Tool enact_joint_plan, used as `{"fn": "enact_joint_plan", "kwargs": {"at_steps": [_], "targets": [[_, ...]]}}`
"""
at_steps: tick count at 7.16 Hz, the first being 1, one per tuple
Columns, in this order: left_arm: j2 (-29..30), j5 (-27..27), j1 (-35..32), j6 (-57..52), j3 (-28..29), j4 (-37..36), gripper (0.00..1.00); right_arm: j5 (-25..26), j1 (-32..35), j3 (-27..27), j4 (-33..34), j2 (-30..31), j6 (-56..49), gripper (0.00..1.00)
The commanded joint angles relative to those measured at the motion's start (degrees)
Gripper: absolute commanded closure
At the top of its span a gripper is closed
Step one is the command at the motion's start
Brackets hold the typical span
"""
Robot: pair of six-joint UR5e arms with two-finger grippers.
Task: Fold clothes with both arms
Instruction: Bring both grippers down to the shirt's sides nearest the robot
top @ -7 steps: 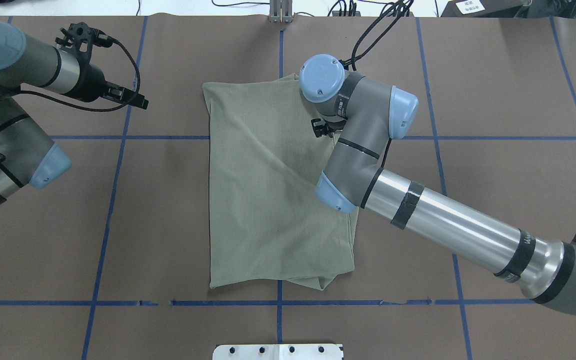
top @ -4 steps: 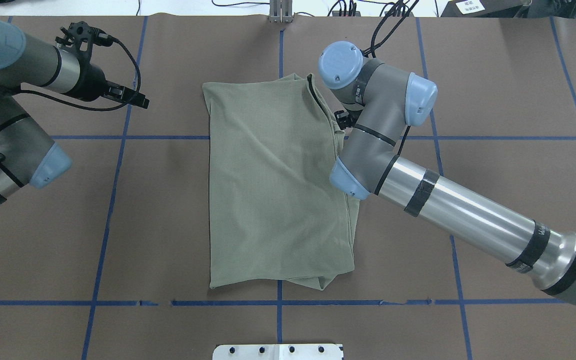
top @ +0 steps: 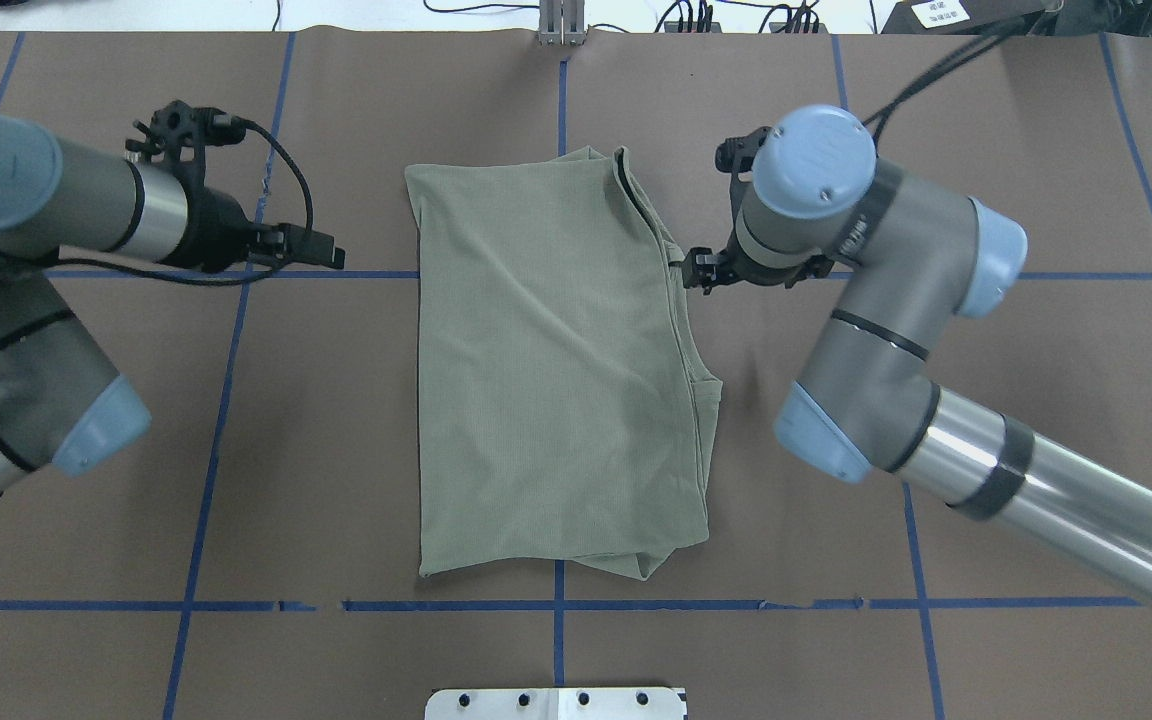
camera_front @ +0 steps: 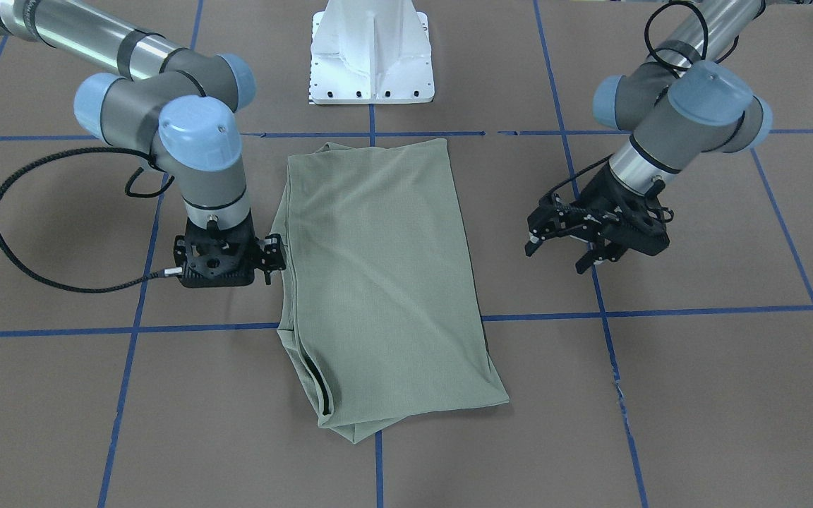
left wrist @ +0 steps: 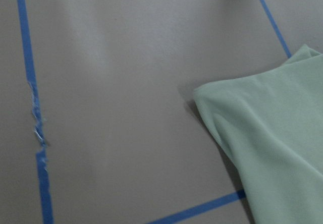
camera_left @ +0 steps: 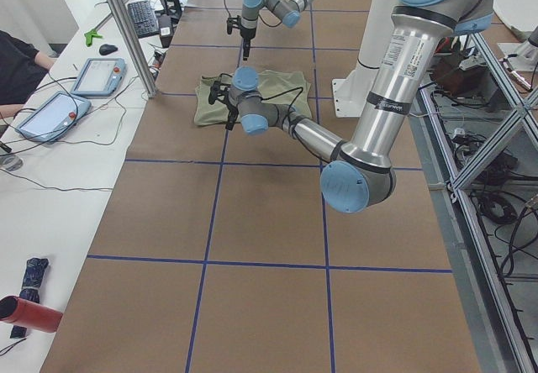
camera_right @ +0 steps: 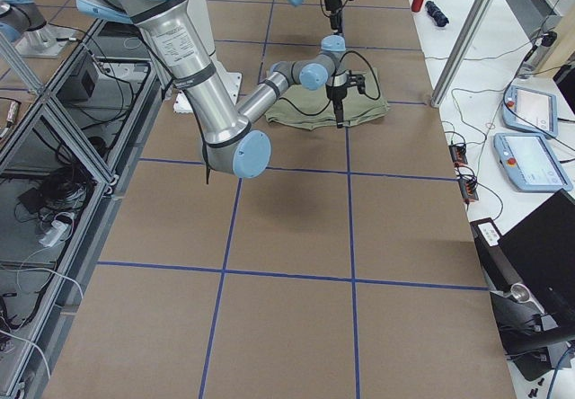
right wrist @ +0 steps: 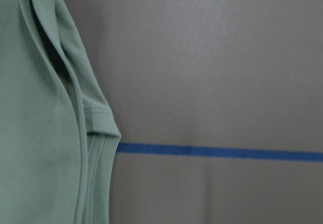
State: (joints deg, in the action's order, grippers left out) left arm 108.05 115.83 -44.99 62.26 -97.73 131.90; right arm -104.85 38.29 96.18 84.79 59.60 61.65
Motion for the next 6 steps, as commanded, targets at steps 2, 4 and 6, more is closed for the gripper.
{"fn": "enact_joint_plan", "kwargs": {"at_steps": [2, 4, 6], "targets": [[-7.4, -14.0, 17.8, 19.3, -10.8, -0.2, 0.0, 10.1, -14.0, 14.5, -11.3, 12.7, 24.8, 0.0], [-7.9, -18.6, 25.2, 30.9, -11.0, -0.7, 0.0, 12.0, -17.4, 16.9, -11.1, 14.3, 30.4, 0.0], [-6.5, -18.6, 27.9, 40.4, -10.9, -3.9, 0.02, 12.1, -17.4, 16.9, -11.1, 14.4, 30.5, 0.0]]}}
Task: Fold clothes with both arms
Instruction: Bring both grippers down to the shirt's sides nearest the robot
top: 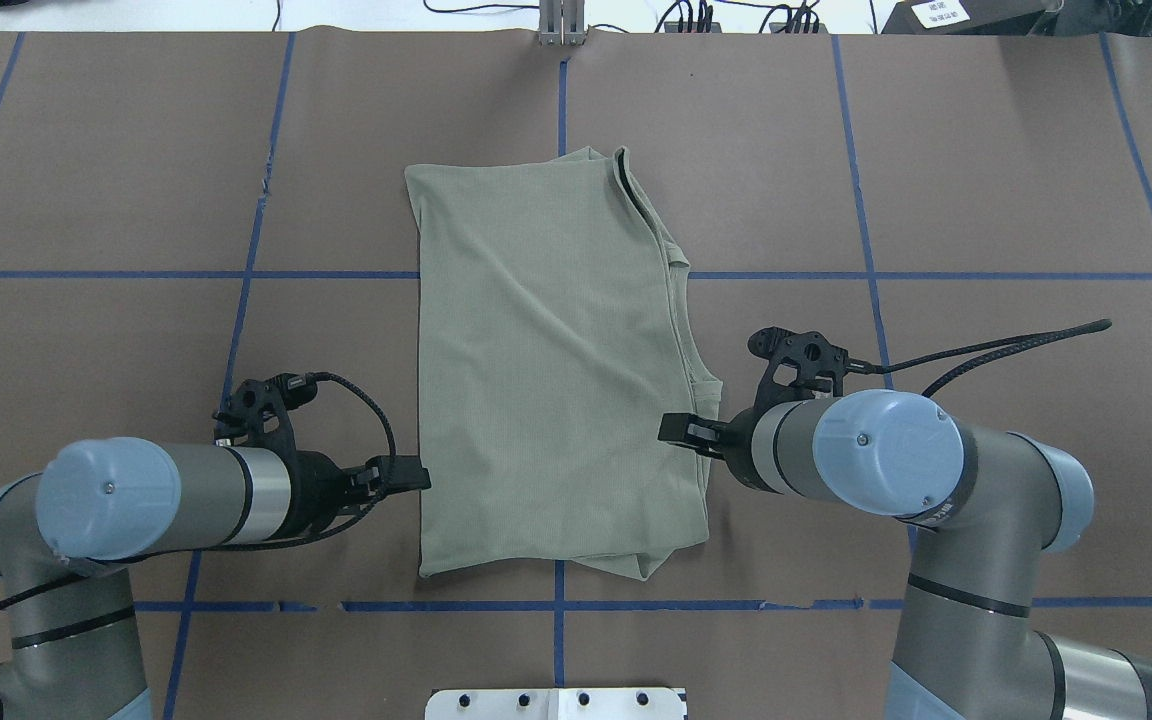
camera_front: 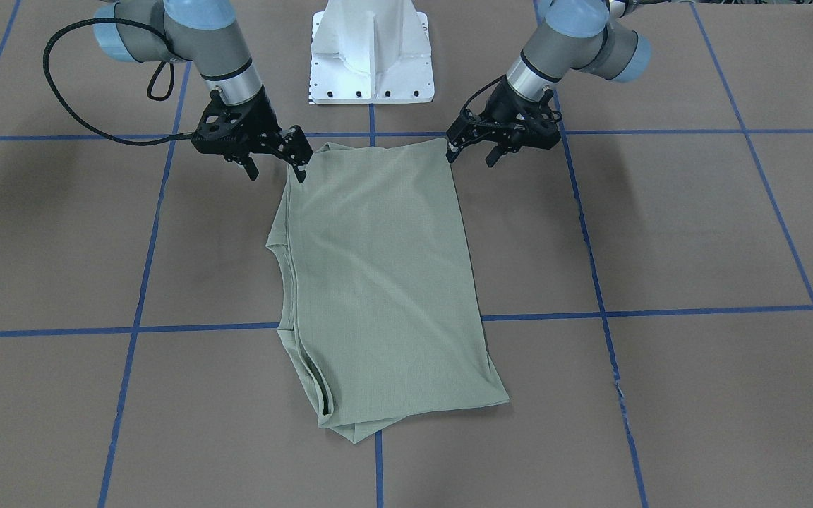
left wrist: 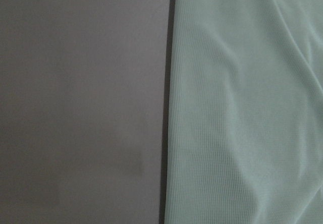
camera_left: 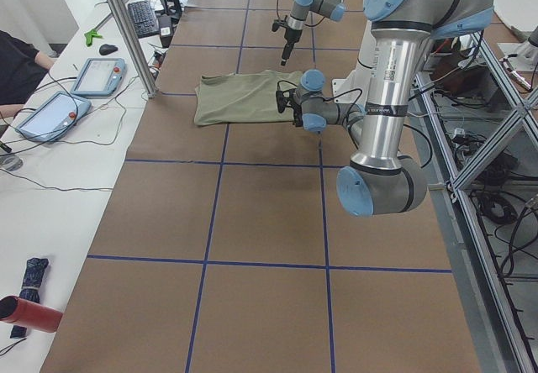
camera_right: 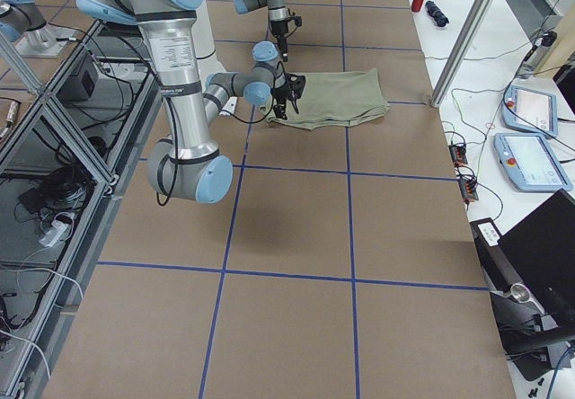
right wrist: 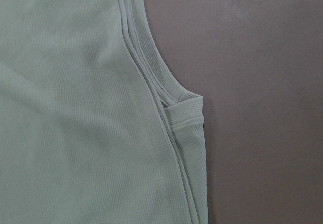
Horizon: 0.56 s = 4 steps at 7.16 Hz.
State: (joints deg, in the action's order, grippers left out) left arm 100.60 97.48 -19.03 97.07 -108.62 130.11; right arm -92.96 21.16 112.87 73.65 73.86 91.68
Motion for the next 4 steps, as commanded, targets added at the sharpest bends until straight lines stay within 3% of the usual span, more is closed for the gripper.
{"fn": "enact_joint_plan", "kwargs": {"at_steps": [1, 4], "targets": [[3.8, -0.4, 3.5, 7.5, 0.0, -5.9, 0.02, 0.4, -0.3, 0.2, 0.0, 0.1, 0.5, 0.0], [4.5, -4.1, 6.3, 8.9, 0.2, -6.9, 0.03, 0.8, -0.7, 0.2, 0.0, 0.1, 0.5, 0.0]]}}
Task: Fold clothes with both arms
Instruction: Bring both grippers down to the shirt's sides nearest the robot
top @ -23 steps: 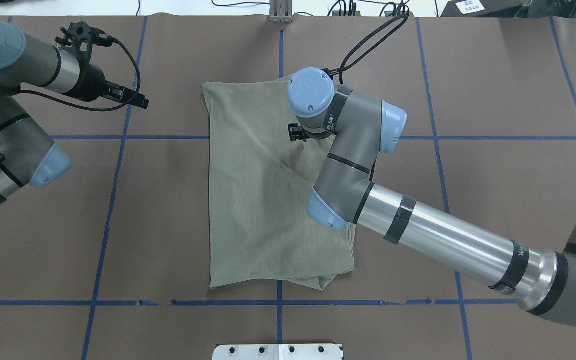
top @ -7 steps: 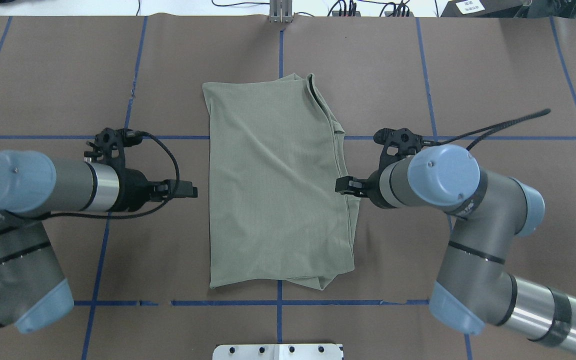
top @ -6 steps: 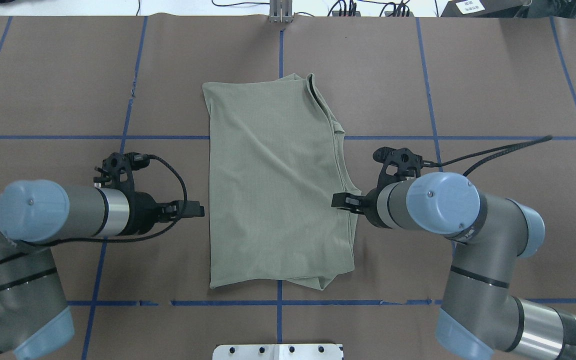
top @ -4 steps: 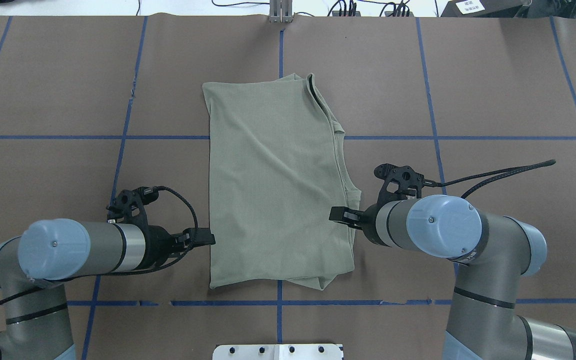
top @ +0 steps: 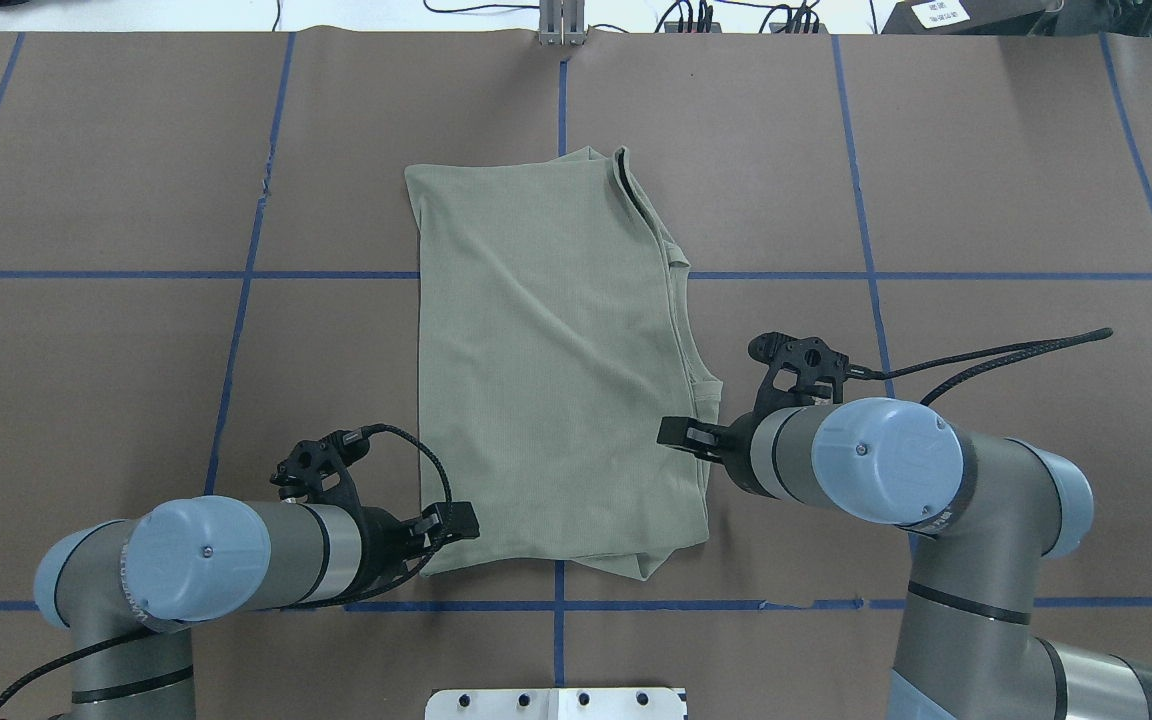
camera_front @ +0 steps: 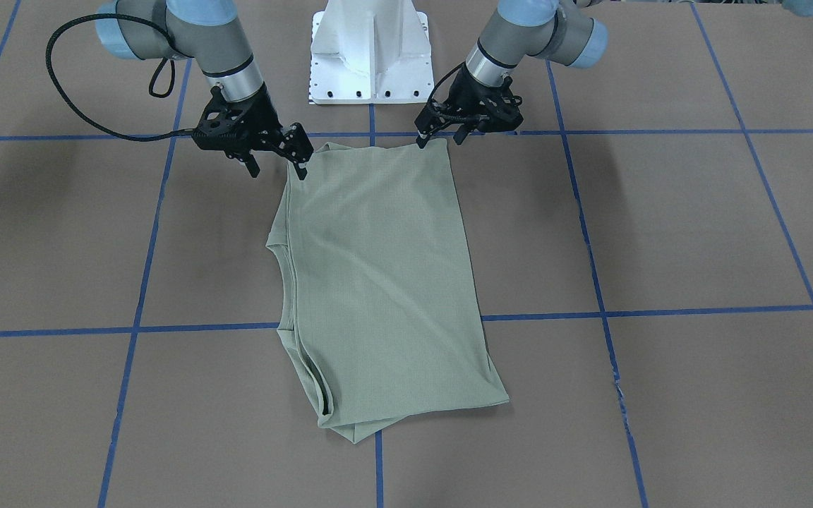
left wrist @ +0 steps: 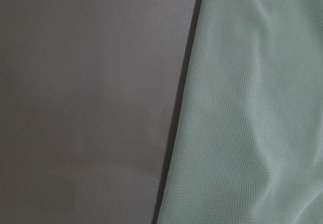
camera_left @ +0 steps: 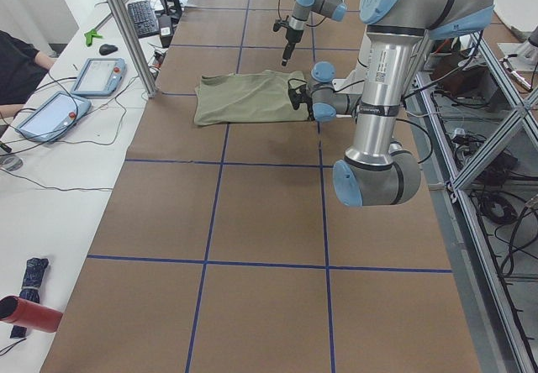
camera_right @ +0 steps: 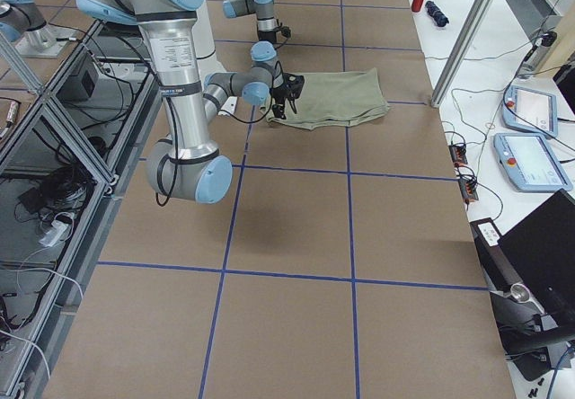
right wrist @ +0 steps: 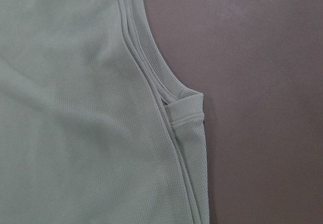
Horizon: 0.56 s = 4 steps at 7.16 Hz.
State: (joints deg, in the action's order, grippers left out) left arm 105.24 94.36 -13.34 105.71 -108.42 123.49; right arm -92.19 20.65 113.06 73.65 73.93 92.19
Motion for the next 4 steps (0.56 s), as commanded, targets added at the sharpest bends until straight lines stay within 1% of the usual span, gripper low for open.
{"fn": "enact_joint_plan", "kwargs": {"at_steps": [1, 2, 4], "targets": [[0.0, -3.5, 0.6, 0.3, 0.1, -0.3, 0.06, 0.1, -0.2, 0.0, 0.0, -0.1, 0.0, 0.0], [0.1, -5.1, 0.9, 0.3, 0.2, -0.2, 0.06, 0.1, -0.2, -0.1, -0.1, 0.0, 0.0, 0.0], [0.3, -5.4, 2.6, 0.3, 0.8, -0.2, 0.06, 0.1, -0.2, -0.1, -0.1, 0.0, 0.0, 0.0]]}}
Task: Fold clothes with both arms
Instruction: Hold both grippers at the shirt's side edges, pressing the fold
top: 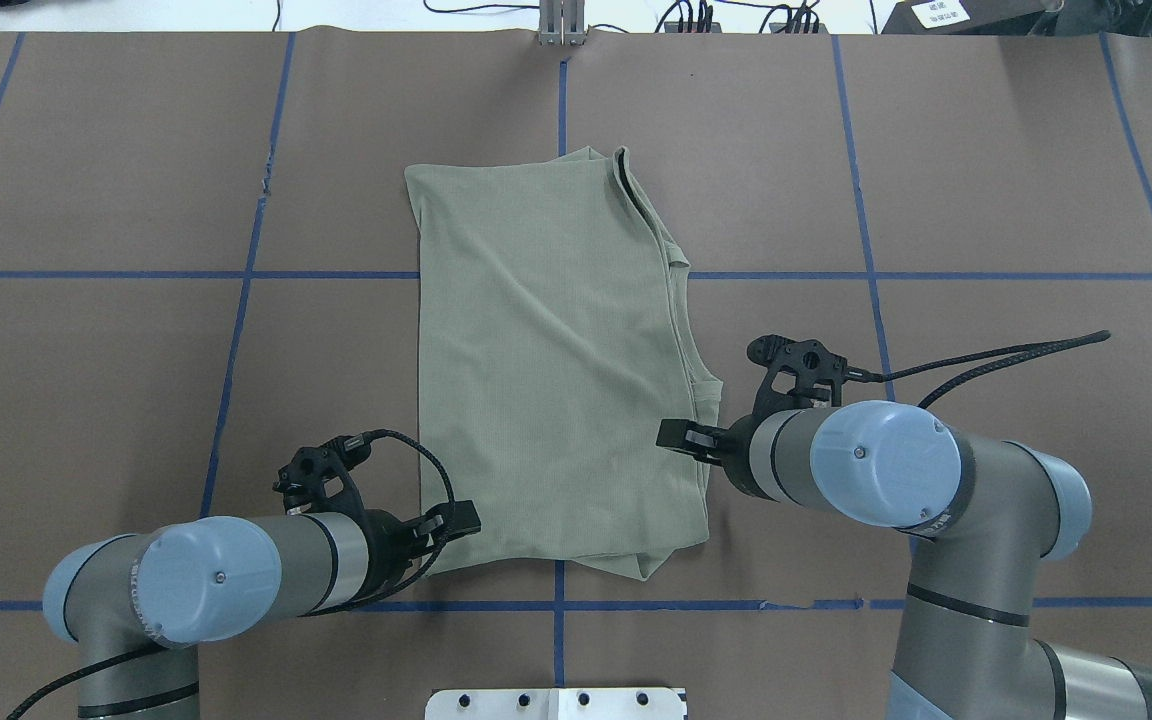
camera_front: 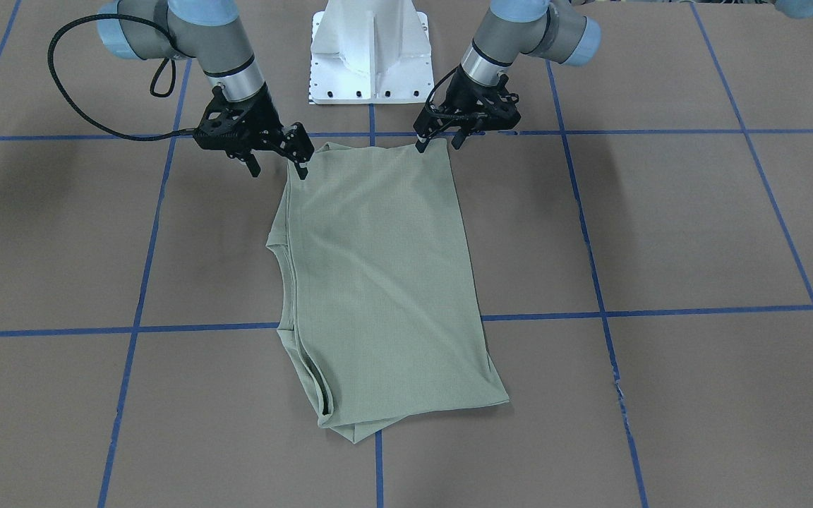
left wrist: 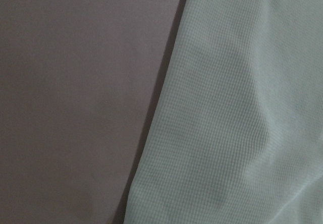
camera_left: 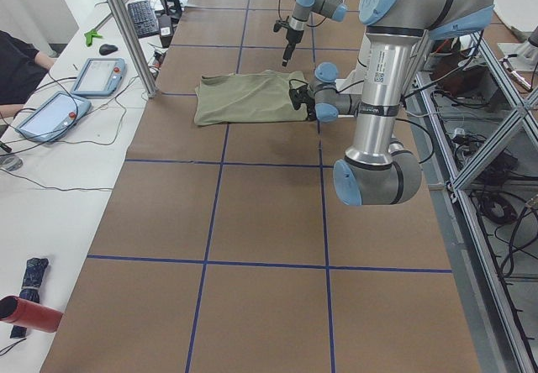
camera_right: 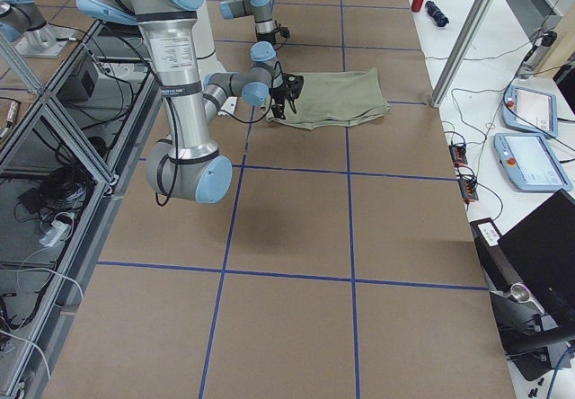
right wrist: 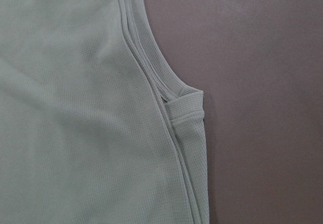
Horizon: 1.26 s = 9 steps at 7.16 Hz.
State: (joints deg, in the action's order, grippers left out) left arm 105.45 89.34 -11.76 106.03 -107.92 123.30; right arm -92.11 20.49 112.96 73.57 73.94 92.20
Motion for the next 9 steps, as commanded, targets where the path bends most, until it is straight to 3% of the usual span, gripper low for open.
{"fn": "enact_joint_plan", "kwargs": {"at_steps": [1, 3, 5, 9], "targets": [[0.0, -0.4, 1.7, 0.0, 0.3, 0.0, 0.06, 0.0, 0.0, 0.0, 0.0, 0.0, -0.1, 0.0], [0.2, -0.4, 1.8, 0.0, 0.3, 0.1, 0.06, 0.0, 0.0, -0.1, 0.0, 0.1, 0.0, 0.0], [0.3, -0.4, 1.8, 0.1, 0.4, 0.1, 0.31, 0.0, -0.2, 0.0, 0.0, 0.1, 0.0, 0.0], [0.2, -0.4, 1.3, 0.0, 0.8, 0.0, 0.24, 0.0, -0.3, -0.1, 0.0, 0.1, 0.0, 0.0]]}}
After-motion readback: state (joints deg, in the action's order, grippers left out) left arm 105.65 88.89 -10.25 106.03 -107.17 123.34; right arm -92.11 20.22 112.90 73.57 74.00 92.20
